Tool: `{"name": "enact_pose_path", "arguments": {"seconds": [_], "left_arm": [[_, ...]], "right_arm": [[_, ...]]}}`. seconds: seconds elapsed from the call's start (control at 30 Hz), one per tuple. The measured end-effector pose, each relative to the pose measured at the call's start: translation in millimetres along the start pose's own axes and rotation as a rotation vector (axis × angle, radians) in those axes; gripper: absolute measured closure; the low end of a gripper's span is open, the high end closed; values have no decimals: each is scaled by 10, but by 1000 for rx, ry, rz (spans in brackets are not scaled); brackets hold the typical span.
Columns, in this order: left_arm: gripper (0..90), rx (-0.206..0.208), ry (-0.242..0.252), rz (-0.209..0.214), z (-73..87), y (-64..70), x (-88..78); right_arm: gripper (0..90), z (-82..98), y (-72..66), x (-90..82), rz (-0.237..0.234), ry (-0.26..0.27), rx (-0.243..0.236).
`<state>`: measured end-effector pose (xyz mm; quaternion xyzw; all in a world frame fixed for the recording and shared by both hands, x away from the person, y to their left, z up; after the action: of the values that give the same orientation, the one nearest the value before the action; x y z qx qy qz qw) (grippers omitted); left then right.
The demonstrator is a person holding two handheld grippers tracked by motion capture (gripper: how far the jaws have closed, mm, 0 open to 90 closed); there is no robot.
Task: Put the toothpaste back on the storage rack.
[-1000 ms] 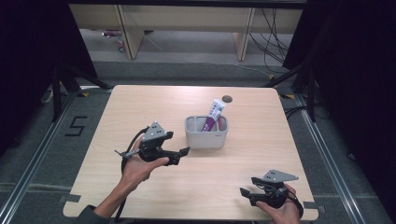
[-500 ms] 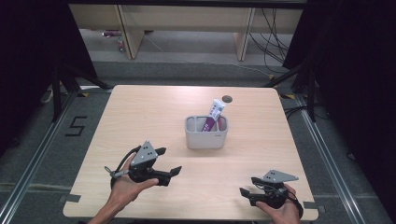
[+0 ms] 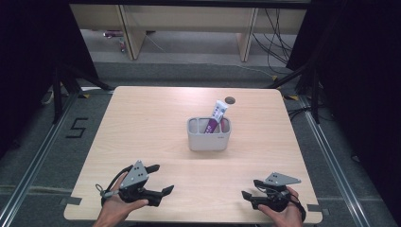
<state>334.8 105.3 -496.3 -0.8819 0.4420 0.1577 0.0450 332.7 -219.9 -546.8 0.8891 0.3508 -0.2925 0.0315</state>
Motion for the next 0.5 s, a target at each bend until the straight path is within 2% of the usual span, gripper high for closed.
{"name": "enact_pose_path", "arguments": {"seconds": [0.03,0.07,0.17,0.2,0.23,0.33,0.43,0.5], "left_arm": [[153,2,-1,3,26,4,-14],[153,12,-3,4,51,1,-30],[153,19,-10,-1,131,-9,-74],[153,16,-10,-1,158,-12,-87],[153,13,-12,3,185,-8,-102],[153,-9,-11,23,246,17,-149],[153,0,-13,24,289,23,-201],[153,-6,-6,27,312,36,-231]], "right_arm": [[334,8,-18,-4,-3,-10,14],[333,2,-7,2,-5,-2,-2],[331,7,-11,5,-4,-2,-1],[330,15,-43,2,-10,-11,32],[330,13,-52,12,-17,-4,37],[331,10,-56,12,-21,0,31],[331,12,-47,18,-21,2,19],[331,18,-62,16,-21,-5,35]]}}
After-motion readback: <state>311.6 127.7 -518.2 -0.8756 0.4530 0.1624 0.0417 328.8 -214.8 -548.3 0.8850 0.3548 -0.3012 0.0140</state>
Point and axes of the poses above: each handheld gripper's, and its own axes: x roughly forward along the jaws, z roughly out of its underside, y roughly to its right, the point moved 8 cm from there along x, roughly forward along the jaws, and after that the axes turned 8 degrees about y, right-handed, at the moved point
